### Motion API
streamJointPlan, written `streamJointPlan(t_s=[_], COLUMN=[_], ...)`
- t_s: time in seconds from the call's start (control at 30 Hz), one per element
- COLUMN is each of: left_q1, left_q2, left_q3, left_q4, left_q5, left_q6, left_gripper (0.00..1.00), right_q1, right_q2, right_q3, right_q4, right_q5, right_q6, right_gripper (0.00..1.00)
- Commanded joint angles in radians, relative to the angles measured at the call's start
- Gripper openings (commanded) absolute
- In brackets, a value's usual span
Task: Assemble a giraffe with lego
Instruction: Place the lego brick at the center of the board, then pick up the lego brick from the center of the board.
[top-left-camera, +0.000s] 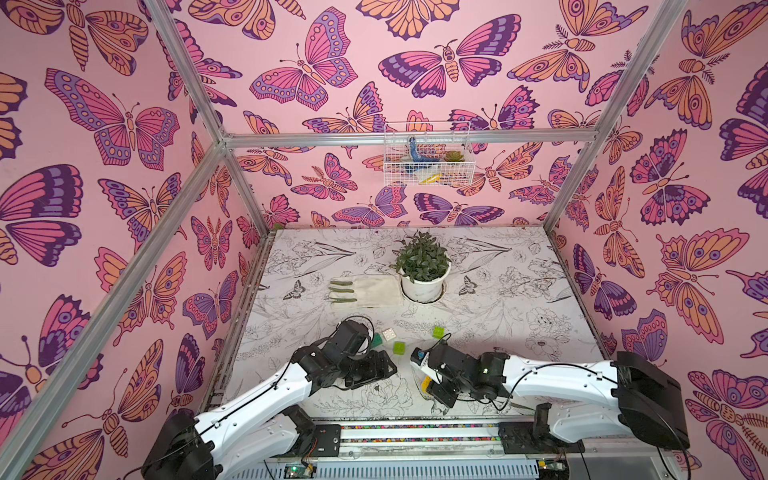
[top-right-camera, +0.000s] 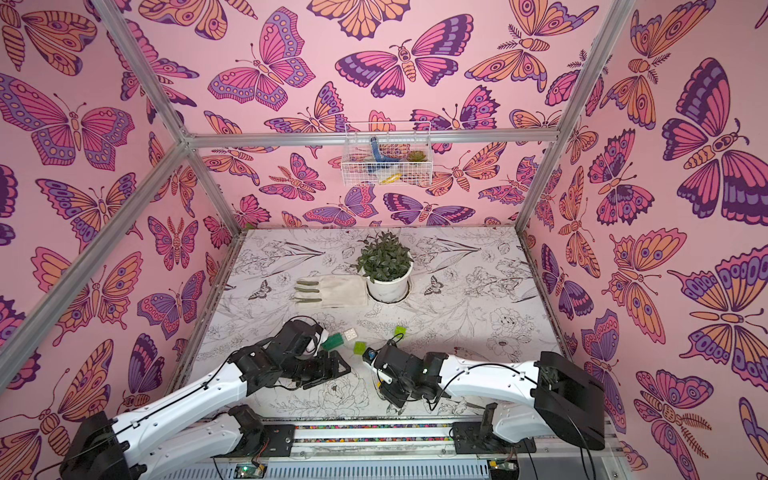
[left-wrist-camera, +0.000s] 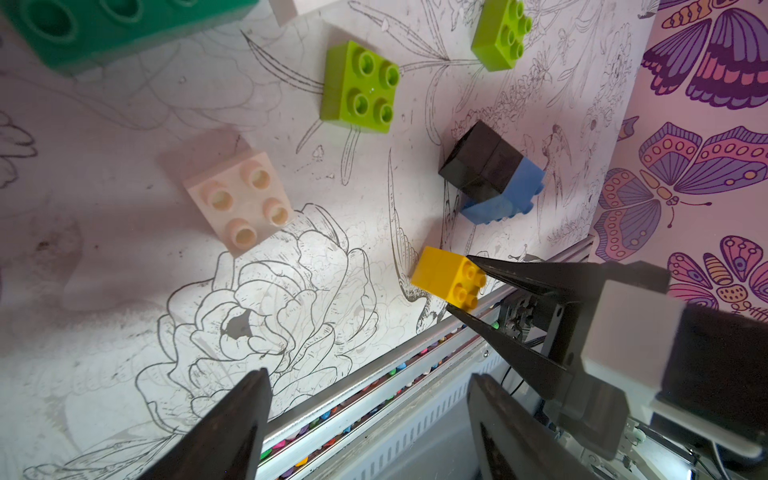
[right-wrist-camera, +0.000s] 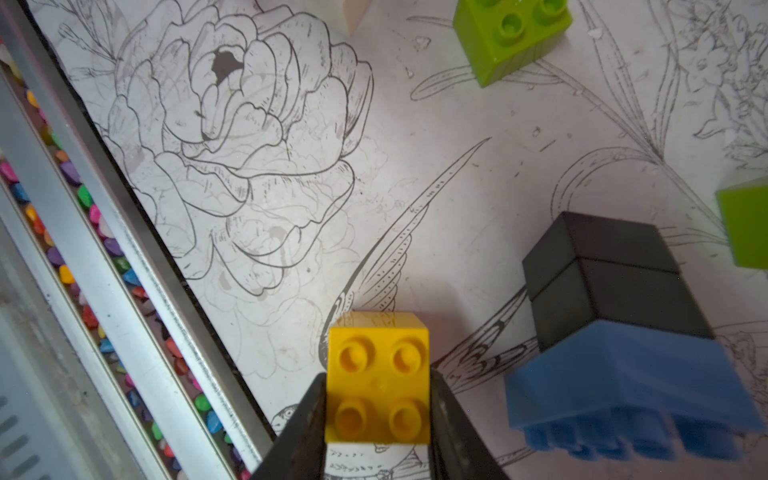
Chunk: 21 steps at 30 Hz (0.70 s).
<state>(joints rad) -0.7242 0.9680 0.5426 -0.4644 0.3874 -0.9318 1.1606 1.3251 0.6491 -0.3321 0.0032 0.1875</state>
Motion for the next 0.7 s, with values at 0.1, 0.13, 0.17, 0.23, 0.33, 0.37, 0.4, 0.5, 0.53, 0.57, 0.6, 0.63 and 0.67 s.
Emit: streamJointPlan(t_s=[0.1,0.13,0.17,0.23,0.33,0.37,0.4,0.5,0.53,0.57,0.6,0.63,0.67], left_q1=[0.013,0.014,0.014,0.015,0.017,0.017,0.017,0.019,0.019,0.018,0.019,0.018,0.018], left_q2=[-0.020,-0.018,-0.017,-0.015,-0.011,-0.011,-0.009,-0.008,-0.008,-0.006,-0.005,-0.002,0.001], left_q3=[0.005,0.005,0.008,0.012,0.017,0.017,0.017,0.013,0.012,0.011,0.011,0.011,0.011], left_q4=[0.002,0.001,0.002,0.002,0.003,0.003,0.005,0.012,0.016,0.021,0.024,0.026,0.030], left_q5=[-0.012,-0.012,-0.013,-0.010,-0.009,-0.009,-0.008,-0.010,-0.008,-0.007,-0.006,-0.006,-0.005], left_q6=[0.001,0.002,0.002,0.005,0.005,0.007,0.007,0.007,0.007,0.007,0.007,0.007,0.008], left_gripper=[0.80,0.80,0.80,0.80,0.80,0.80,0.80,0.80,0.80,0.80,0.80,0.80,0.80], right_q1=[-0.004,-0.003,-0.004,-0.003,-0.004,-0.003,-0.005,-0.039,-0.065,-0.092,-0.109,-0.120,-0.125], right_q2=[-0.034,-0.037,-0.043,-0.062,-0.139,-0.171,-0.192,-0.233,-0.229,-0.219,-0.208,-0.191,-0.175], right_q3=[-0.016,-0.015,-0.013,0.001,0.045,0.063,0.078,0.116,0.135,0.155,0.172,0.184,0.190], right_q4=[-0.007,-0.008,-0.016,-0.043,-0.116,-0.145,-0.173,-0.241,-0.272,-0.301,-0.322,-0.336,-0.342], right_q5=[0.016,0.017,0.019,0.026,0.052,0.080,0.108,0.156,0.156,0.153,0.154,0.162,0.173], right_q6=[0.025,0.025,0.025,0.023,0.027,0.038,0.044,0.029,0.026,0.022,0.016,0.002,-0.007], right_gripper=[0.43,0.43,0.43,0.44,0.48,0.49,0.51,0.58,0.60,0.62,0.63,0.64,0.64])
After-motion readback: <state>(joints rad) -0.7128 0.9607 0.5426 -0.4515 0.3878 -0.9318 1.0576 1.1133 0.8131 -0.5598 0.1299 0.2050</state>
